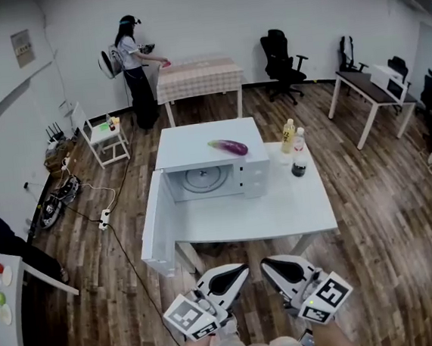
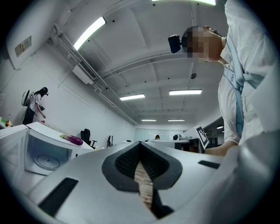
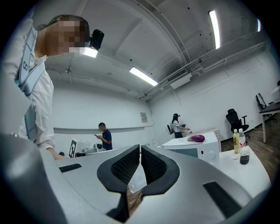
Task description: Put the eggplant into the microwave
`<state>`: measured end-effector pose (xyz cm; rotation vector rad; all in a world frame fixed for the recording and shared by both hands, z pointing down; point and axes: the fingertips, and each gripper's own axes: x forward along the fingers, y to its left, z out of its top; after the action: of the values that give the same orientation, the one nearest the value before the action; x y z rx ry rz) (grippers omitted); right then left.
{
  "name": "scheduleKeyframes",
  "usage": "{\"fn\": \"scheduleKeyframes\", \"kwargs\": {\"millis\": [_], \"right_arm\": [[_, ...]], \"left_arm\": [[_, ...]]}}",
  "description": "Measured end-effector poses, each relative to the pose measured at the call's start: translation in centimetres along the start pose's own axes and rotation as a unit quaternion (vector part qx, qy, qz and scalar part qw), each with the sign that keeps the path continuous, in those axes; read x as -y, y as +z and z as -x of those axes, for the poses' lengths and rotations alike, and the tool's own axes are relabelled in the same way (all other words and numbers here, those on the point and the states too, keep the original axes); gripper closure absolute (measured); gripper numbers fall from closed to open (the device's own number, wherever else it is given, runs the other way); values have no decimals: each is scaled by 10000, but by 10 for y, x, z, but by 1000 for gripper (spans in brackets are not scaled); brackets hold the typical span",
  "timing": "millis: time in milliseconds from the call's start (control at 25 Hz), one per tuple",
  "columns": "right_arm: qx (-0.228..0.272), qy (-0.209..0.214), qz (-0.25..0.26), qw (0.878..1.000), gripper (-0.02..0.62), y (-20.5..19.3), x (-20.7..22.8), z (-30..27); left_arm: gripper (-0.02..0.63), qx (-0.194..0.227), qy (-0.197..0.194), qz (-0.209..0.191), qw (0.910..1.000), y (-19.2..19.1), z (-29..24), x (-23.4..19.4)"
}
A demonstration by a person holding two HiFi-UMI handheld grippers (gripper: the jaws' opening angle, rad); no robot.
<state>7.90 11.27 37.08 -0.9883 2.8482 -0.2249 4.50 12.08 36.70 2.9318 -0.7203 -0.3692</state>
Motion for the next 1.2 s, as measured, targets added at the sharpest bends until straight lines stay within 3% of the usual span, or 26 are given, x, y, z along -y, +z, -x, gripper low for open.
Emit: {"fn": "scheduleKeyframes", "kwargs": {"millis": [560,1200], "right_arm": [[-57,7,92,9999,561,11,47,-112],[-301,-4,32,9995,561,9,90,-142]], "left_arm": [[606,103,-123,-55,9999,28,-6,-118],[606,172,-71,209,9996,24,-24,-163]]}}
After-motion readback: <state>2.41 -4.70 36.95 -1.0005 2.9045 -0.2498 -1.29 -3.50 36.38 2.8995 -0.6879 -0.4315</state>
